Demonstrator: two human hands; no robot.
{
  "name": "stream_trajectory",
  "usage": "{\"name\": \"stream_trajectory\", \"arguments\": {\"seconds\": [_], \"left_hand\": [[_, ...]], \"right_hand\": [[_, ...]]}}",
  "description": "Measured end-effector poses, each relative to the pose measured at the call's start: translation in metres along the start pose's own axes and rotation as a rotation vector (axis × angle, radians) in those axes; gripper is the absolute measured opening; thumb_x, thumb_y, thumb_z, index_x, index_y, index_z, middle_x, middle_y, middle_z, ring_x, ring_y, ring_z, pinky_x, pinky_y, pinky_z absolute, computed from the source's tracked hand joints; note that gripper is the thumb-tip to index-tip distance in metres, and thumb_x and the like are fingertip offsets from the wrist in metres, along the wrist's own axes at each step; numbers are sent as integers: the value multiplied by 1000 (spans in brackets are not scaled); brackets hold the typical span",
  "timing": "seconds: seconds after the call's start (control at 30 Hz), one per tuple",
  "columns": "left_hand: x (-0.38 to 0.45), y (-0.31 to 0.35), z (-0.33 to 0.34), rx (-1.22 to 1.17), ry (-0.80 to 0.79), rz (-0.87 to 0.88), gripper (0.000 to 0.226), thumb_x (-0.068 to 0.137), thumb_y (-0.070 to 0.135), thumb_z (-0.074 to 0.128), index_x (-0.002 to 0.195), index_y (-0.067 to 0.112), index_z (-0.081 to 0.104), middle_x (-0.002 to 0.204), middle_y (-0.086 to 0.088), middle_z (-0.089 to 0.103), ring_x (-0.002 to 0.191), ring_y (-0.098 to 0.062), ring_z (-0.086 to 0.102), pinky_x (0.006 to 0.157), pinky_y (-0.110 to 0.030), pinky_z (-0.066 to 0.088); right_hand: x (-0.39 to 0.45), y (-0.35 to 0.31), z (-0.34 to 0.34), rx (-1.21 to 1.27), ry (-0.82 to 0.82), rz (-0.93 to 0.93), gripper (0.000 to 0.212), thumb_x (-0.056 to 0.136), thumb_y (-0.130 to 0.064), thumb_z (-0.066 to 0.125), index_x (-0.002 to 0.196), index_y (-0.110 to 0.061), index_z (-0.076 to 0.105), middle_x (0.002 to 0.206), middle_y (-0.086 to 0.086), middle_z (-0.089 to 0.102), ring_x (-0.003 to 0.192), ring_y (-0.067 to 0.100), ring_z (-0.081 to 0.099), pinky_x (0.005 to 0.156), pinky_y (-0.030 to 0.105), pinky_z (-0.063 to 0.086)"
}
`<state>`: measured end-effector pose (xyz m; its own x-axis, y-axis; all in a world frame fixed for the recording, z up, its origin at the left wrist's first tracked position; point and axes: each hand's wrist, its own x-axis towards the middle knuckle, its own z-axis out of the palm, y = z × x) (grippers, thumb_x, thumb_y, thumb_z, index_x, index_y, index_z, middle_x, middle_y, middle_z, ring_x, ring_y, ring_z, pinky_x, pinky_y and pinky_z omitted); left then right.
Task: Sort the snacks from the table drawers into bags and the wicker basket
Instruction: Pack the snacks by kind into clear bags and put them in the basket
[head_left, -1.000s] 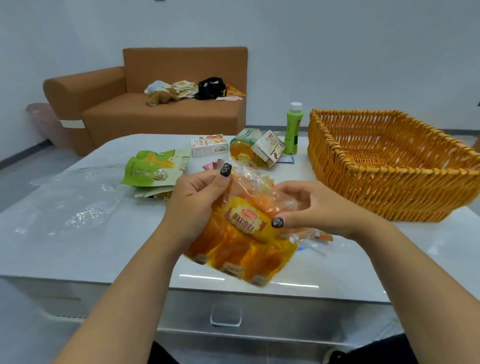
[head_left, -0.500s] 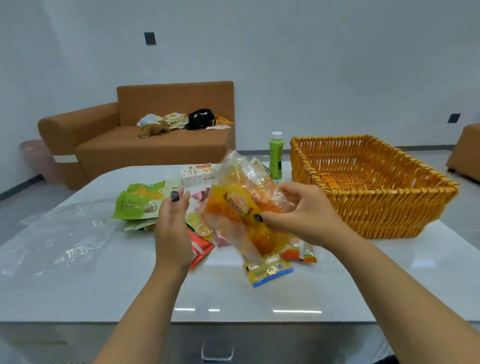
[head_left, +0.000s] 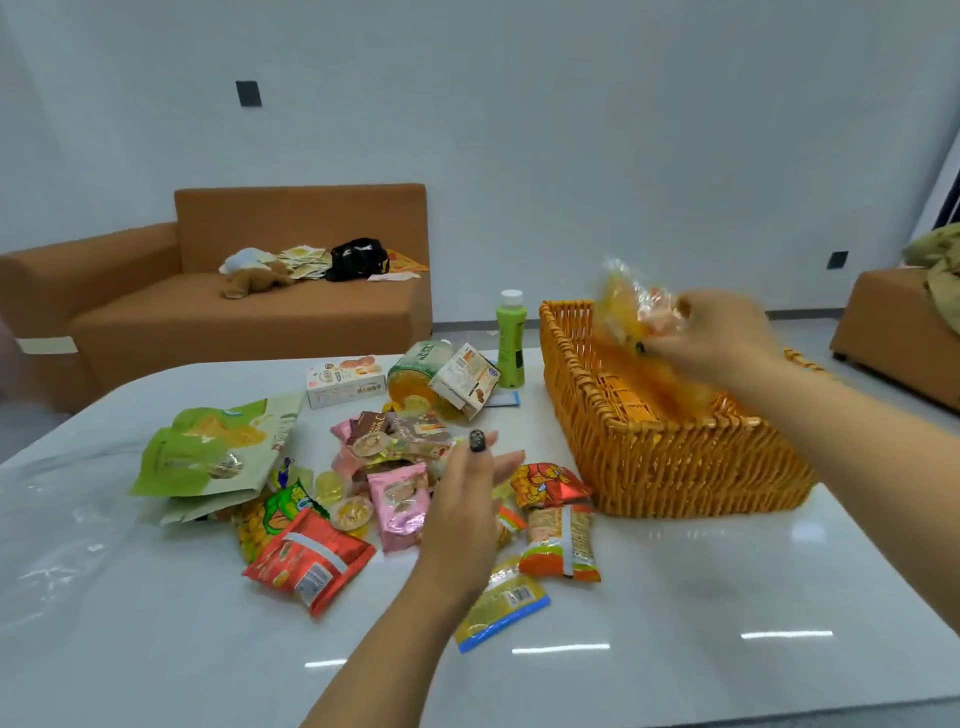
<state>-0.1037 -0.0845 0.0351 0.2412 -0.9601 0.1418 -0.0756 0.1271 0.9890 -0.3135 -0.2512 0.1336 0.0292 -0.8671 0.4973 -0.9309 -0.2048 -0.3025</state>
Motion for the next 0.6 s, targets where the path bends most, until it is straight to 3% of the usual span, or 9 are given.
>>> {"name": "stream_trajectory", "arguments": {"seconds": [0.1, 0.2, 0.33, 0.4, 0.47, 0.53, 0.6], "left_hand": [[5, -11, 26, -4, -131, -62, 38, 88, 74, 28, 104, 49, 51, 112, 25, 62, 110, 7, 56, 94, -29, 45], [10, -15, 45, 10, -203, -101, 27, 91, 64, 26, 96, 51, 49, 87, 40, 57, 85, 22, 53, 78, -13, 39], [16, -13, 59, 21, -273, -114, 21, 100, 53, 21, 97, 56, 42, 94, 41, 42, 89, 24, 42, 76, -5, 32], [22, -16, 65, 19, -273, -135, 20, 101, 52, 21, 102, 54, 41, 100, 37, 42, 95, 19, 42, 84, -9, 34], [29, -23, 70, -13, -256, -148, 27, 102, 51, 22, 123, 51, 40, 115, 27, 44, 115, 5, 43, 102, -21, 33], [33, -27, 75, -39, -261, -155, 46, 102, 53, 22, 145, 40, 33, 135, 17, 41, 133, -8, 36, 116, -35, 28], [37, -28, 81, -48, -280, -167, 66, 94, 65, 20, 152, 34, 25, 152, 10, 34, 143, -14, 29, 120, -42, 23]], "right_hand": [[-1, 7, 29, 2, -185, 98, 39, 70, -46, 74, 66, -11, 56, 68, 7, 62, 62, 22, 58, 48, 27, 38], [-2, 1, 46, -88, -248, 148, 40, 71, -43, 77, 66, -12, 52, 74, 8, 61, 69, 25, 59, 51, 28, 42], [-3, -17, 55, -176, -269, 136, 28, 77, -33, 72, 83, -12, 54, 83, 6, 56, 77, 26, 56, 61, 33, 47], [-5, -26, 60, -216, -287, 100, 23, 81, -28, 67, 94, -13, 57, 85, 6, 54, 79, 27, 57, 66, 35, 51], [-6, -32, 63, -246, -303, 81, 23, 83, -24, 63, 101, -11, 58, 88, 7, 54, 84, 28, 60, 72, 37, 55], [-5, -33, 64, -275, -308, 91, 28, 84, -23, 61, 108, -9, 57, 90, 7, 53, 86, 28, 60, 74, 38, 55], [-1, -30, 66, -213, -367, 154, 40, 84, -27, 61, 118, -6, 52, 91, 7, 54, 86, 28, 60, 72, 37, 55]]}}
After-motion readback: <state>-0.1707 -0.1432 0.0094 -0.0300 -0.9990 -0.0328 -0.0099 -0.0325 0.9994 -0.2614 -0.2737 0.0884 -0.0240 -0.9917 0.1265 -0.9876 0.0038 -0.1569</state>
